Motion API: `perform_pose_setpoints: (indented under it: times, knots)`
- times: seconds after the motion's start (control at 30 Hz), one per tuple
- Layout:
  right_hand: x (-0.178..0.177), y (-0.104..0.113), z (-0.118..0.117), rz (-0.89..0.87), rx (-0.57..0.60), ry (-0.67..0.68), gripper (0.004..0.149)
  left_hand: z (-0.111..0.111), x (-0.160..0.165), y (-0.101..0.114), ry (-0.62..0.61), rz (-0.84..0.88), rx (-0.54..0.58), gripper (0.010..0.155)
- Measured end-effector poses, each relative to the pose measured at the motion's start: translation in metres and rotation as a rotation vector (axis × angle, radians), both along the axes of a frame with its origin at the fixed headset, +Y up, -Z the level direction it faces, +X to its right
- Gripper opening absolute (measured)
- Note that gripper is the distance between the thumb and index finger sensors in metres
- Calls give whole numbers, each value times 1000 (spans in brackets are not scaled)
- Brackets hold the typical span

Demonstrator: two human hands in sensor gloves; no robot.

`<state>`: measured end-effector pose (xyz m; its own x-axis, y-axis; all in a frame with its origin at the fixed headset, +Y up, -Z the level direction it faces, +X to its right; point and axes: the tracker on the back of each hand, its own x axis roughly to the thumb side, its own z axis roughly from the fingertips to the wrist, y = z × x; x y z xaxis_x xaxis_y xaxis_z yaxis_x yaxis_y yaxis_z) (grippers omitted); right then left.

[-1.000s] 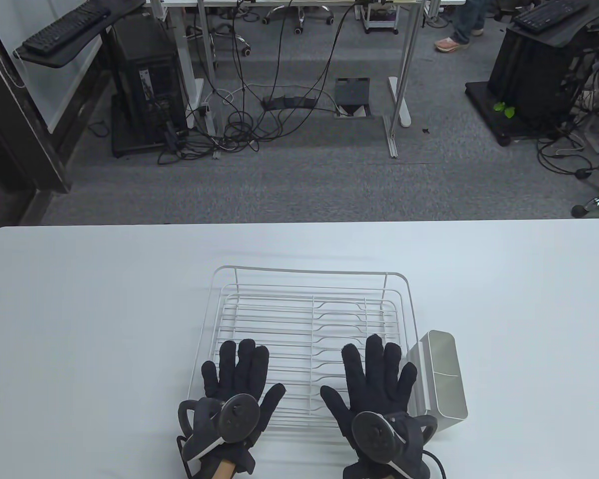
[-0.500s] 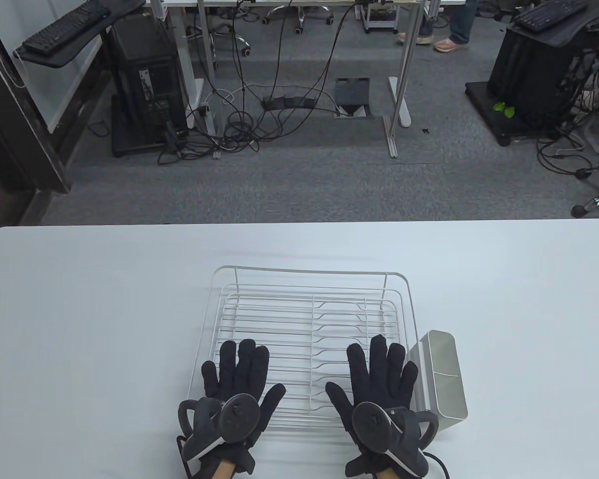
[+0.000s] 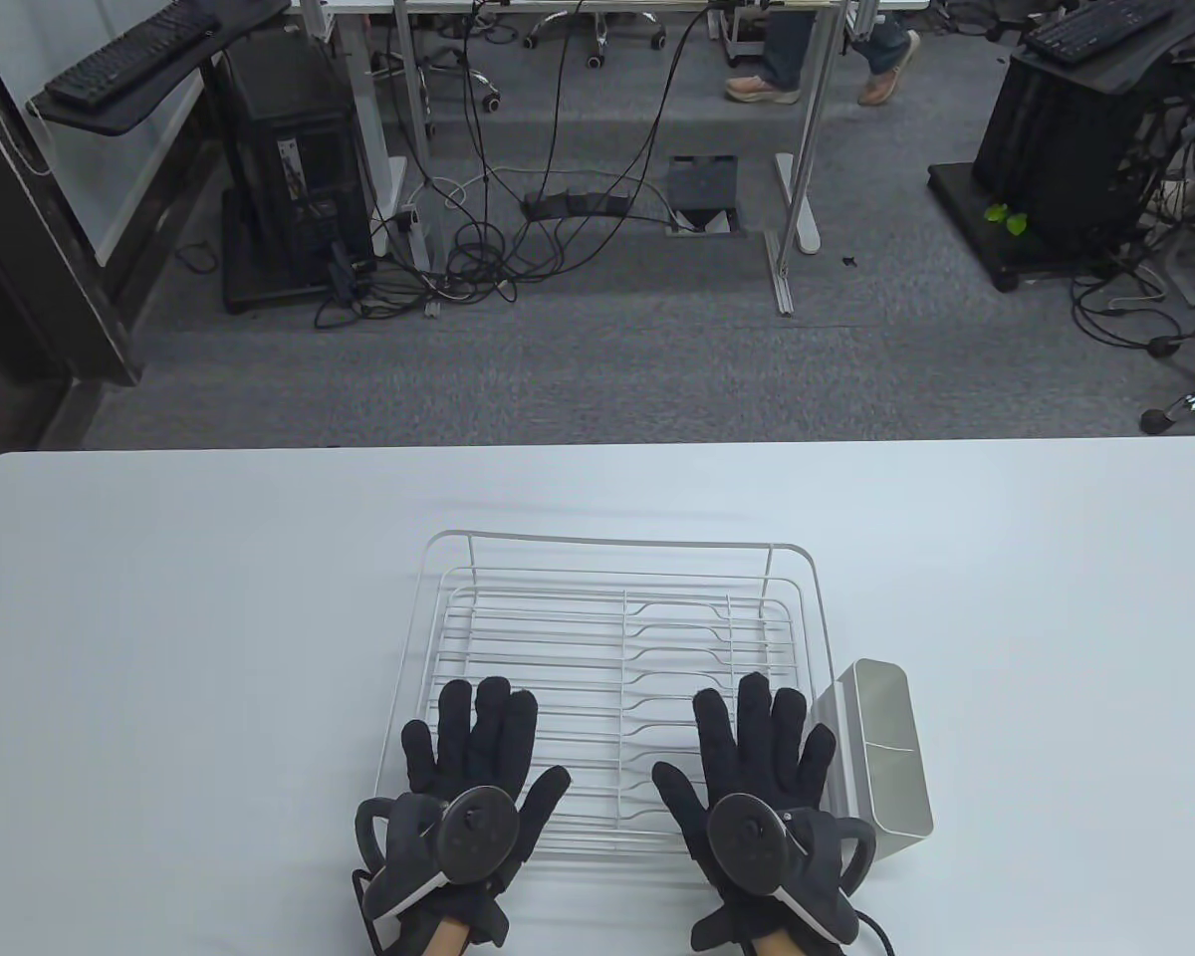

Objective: Hang the cutlery bin on dish rack (Opening facing upward)

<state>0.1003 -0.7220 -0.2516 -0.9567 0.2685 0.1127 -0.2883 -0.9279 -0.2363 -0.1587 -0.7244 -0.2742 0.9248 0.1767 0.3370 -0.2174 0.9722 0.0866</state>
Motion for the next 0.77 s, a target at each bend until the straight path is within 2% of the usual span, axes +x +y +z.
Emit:
perform_pose_setpoints:
  times: [0.77]
  knots:
    - [0, -2, 1, -5, 17, 4, 72, 1, 0, 0, -5, -4, 5, 77]
